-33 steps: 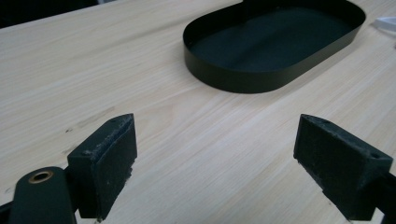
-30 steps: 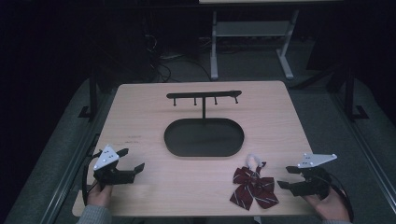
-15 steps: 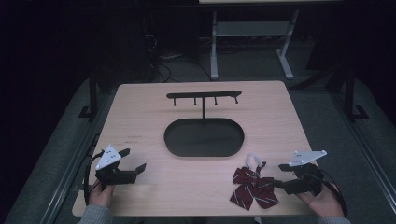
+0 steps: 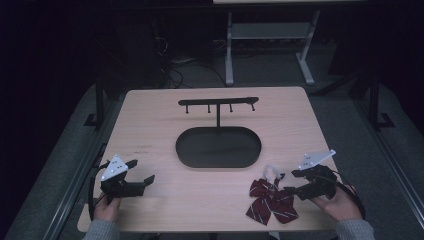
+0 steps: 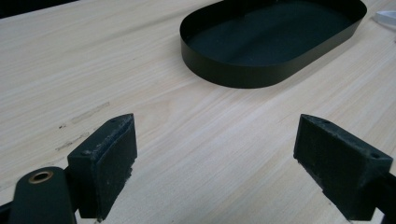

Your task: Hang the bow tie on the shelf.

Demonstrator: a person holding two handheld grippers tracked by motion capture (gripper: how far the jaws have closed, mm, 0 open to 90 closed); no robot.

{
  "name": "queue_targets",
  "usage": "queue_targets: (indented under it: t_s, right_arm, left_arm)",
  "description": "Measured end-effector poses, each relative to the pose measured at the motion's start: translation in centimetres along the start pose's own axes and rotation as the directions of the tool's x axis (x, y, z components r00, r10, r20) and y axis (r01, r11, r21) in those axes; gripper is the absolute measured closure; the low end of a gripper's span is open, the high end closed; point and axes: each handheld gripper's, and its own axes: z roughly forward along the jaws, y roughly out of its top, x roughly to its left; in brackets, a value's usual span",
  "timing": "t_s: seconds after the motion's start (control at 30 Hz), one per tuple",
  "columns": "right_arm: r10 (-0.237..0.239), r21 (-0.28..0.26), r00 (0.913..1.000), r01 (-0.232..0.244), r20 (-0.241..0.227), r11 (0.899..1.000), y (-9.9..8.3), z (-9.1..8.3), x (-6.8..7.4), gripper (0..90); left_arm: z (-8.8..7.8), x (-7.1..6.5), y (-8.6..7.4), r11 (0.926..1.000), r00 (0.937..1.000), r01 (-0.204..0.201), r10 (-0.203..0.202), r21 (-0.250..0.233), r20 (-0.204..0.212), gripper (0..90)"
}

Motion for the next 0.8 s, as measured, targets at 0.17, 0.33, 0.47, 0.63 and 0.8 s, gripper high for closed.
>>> queue_targets:
  t_s: [0.17, 0.33, 0.47, 0.63, 0.8]
  right_arm:
    - [-0.040, 0.022, 0.9992, 0.040, 0.008, 0.999, 1.6, -0.5, -0.1, 36.5]
    - [-0.046, 0.039, 0.9989, 0.046, -0.003, 0.998, 2.6, -0.2, -0.4, 37.3]
    - [-0.039, 0.053, 0.9991, 0.040, -0.015, 0.998, 3.6, 0.7, -0.9, 38.7]
    - [-0.059, 0.094, 0.9982, 0.060, -0.011, 0.994, 4.8, 1.7, -1.0, 42.2]
    - [-0.080, 0.134, 0.9966, 0.082, -0.016, 0.988, 6.3, 2.8, -1.9, 44.4]
  left_arm:
    - [0.0, -0.2, 0.1, 0.9999, 0.9998, -0.016, 0.016, 0.000, 0.010, 13.0]
    - [0.1, -0.2, 0.2, 0.9997, 0.9997, -0.025, 0.025, -0.002, -0.001, 13.0]
    - [0.1, -0.1, 0.3, 0.9997, 0.9997, -0.026, 0.025, -0.004, -0.004, 13.0]
    - [0.2, 0.0, 0.2, 0.9997, 0.9997, -0.022, 0.022, 0.009, 0.005, 13.0]
    - [0.2, 0.0, 0.2, 0.9999, 0.9999, -0.014, 0.014, 0.007, -0.005, 13.0]
